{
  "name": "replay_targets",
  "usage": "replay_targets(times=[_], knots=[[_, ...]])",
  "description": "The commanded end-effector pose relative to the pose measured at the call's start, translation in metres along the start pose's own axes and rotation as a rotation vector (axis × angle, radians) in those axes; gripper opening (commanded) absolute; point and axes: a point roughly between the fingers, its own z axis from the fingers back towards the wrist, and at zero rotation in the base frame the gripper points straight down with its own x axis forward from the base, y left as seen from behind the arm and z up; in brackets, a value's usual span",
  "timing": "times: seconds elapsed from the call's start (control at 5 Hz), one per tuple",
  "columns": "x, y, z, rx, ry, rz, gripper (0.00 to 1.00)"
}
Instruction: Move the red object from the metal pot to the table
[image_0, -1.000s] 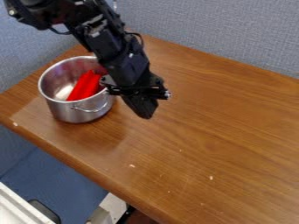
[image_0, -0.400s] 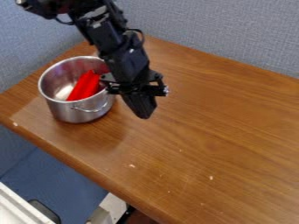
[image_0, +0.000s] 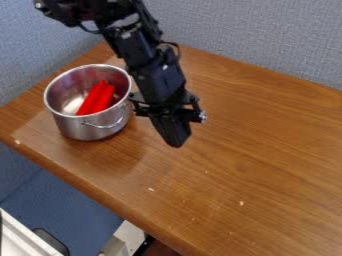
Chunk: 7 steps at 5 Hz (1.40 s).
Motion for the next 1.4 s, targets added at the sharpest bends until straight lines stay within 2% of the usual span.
replay_targets(times=[0.0,0.2,0.4,0.6,0.8,1.0,1.2], knots=[[-0.003,-0.007,0.000,0.025,0.025,-0.046,1.00],[-0.005,0.005,0.011,0.049,0.041,-0.043,1.00],[-0.007,0.017,0.026,0.071,0.017,-0.018,1.00],[-0.007,0.038,0.033,0.087,-0.032,-0.005,1.00],[-0.009,0.060,0.032,0.127,-0.035,0.016,1.00],[-0.003,0.062,0.038,0.149,-0.021,0.009,0.00],[0.004,0.049,0.049,0.153,-0.036,-0.015,1.00]])
